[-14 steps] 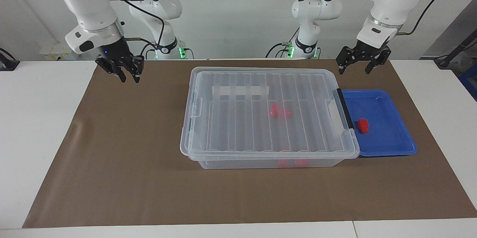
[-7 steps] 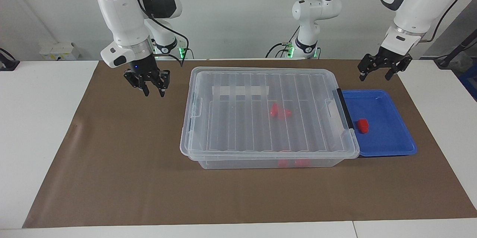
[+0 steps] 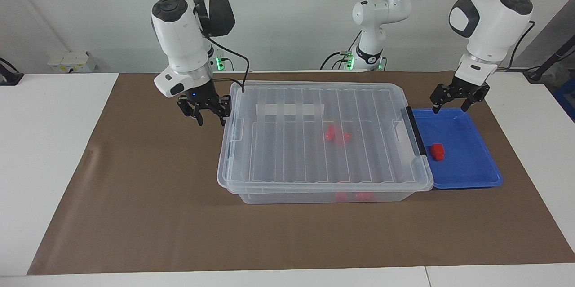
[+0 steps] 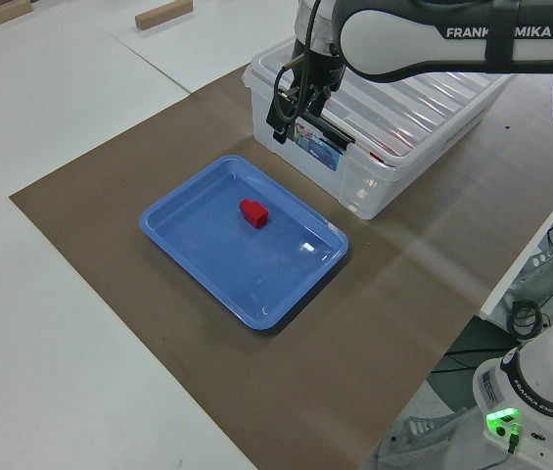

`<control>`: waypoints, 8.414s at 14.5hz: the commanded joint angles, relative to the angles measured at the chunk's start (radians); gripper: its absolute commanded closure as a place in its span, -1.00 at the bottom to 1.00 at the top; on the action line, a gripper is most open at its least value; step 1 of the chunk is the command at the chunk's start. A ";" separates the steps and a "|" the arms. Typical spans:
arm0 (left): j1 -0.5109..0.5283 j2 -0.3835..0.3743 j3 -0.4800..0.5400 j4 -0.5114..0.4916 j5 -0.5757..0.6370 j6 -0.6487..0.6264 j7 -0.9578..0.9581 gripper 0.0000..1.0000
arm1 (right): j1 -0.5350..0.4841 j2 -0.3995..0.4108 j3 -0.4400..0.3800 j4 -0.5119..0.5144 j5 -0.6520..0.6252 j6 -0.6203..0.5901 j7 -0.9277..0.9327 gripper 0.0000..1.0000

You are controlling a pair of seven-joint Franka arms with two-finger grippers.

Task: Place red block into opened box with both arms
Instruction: 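Reach the right gripper to the clear lid's edge and grasp it, then slide the clear lid away from the left gripper with the right gripper, then grasp the red block in the blue tray with the left gripper, then lift the red block and carry it over the open box, then lower the red block into the box and open the left gripper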

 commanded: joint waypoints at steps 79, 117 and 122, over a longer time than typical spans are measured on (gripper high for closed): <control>-0.075 0.122 -0.032 0.453 -0.003 -0.527 -0.134 1.00 | -0.280 -0.100 0.034 0.255 -0.029 -0.485 -0.277 -1.00; -0.306 0.327 -0.038 -0.031 0.138 0.454 -0.594 1.00 | -0.168 -0.109 -0.098 0.247 -0.021 -0.504 -0.283 -1.00; -0.298 0.364 -0.037 -0.064 0.138 0.537 -0.594 1.00 | -0.169 -0.109 -0.099 0.247 -0.021 -0.501 -0.285 -1.00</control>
